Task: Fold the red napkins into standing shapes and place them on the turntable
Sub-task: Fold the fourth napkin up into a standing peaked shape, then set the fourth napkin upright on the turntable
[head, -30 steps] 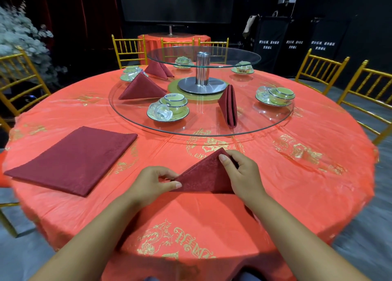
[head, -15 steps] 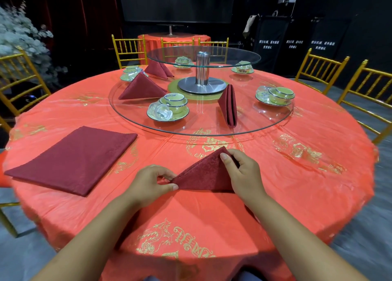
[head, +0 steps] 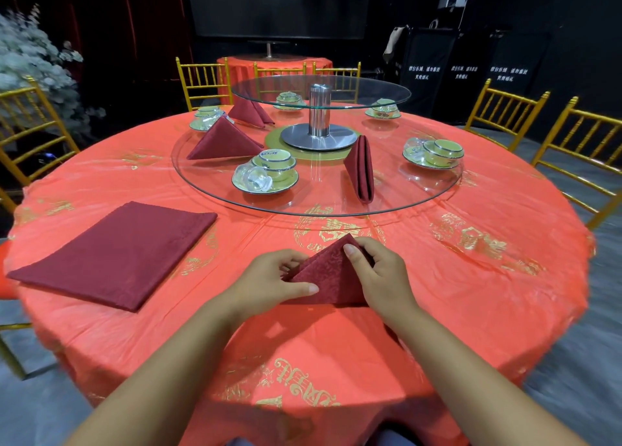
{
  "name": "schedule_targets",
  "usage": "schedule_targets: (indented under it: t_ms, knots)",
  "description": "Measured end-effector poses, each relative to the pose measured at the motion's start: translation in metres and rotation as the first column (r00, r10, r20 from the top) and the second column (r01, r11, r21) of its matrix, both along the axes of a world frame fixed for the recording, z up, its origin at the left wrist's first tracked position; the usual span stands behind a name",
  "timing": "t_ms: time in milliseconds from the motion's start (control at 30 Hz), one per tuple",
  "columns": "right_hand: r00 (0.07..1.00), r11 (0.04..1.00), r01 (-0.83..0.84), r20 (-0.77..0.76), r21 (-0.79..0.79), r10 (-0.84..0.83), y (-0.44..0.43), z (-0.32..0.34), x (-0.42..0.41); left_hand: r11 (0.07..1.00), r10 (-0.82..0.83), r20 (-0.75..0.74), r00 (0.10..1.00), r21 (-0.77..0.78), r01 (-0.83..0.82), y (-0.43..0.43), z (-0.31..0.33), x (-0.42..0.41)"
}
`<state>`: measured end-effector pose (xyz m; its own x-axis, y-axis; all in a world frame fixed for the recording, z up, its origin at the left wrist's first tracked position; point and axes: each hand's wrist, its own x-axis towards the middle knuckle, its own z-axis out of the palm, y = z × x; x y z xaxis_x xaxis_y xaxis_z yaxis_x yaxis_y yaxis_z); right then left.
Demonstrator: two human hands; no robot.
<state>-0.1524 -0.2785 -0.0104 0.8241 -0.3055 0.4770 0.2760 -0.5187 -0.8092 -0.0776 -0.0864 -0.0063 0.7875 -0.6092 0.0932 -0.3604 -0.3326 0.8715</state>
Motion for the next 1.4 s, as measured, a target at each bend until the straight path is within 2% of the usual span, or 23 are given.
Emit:
schedule_targets:
  t_ms: [133,267,467,633,800,933,1067,1200,1300,1400]
  knots:
    - [0.987,0.989,-0.135,-0.082,0.057,0.140,-0.009,0.009,-0.003,0.997,0.066,-0.057,0.996,-0.027,-0.068,-0.008,0.000,0.001]
    - [0.921,0.938,-0.307,-0.200,0.159,0.335,-0.028,0.021,-0.003,0.997,0.068,-0.089,0.994,-0.040,-0.072,-0.008,-0.001,0.002]
    - [0.952,0.964,-0.228,-0.178,0.140,0.251,-0.033,0.017,-0.001,0.996,0.070,-0.100,0.993,-0.053,-0.075,-0.008,-0.001,0.004]
    - [0.899,0.930,-0.316,-0.255,0.187,0.357,-0.038,0.017,-0.006,0.994,0.075,-0.111,0.991,-0.073,-0.083,-0.006,-0.002,0.003]
    - [0.916,0.970,-0.233,-0.320,0.069,0.243,-0.045,0.009,-0.005,0.994,0.064,-0.117,0.991,-0.085,-0.075,-0.003,-0.001,0.005]
    - [0.883,0.951,-0.298,-0.356,0.080,0.307,-0.051,0.009,-0.006,0.991,0.089,-0.102,0.991,-0.089,-0.098,0.000,-0.002,0.007]
    - [0.891,0.957,-0.271,-0.403,-0.106,0.208,-0.059,0.003,-0.007,0.988,0.100,-0.125,0.987,-0.105,-0.113,0.009,-0.003,0.011]
    - [0.894,0.949,-0.285,-0.395,-0.134,0.213,-0.060,0.001,-0.008,0.988,0.104,-0.121,0.987,-0.097,-0.116,0.011,-0.004,0.011]
    - [0.871,0.924,-0.316,-0.451,-0.215,0.193,-0.063,0.002,-0.010,0.985,0.127,-0.120,0.985,-0.097,-0.139,0.016,-0.004,0.012]
    - [0.887,0.916,-0.293,-0.436,-0.275,0.153,-0.063,0.001,-0.012,0.985,0.130,-0.128,0.983,-0.096,-0.142,0.019,-0.004,0.012]
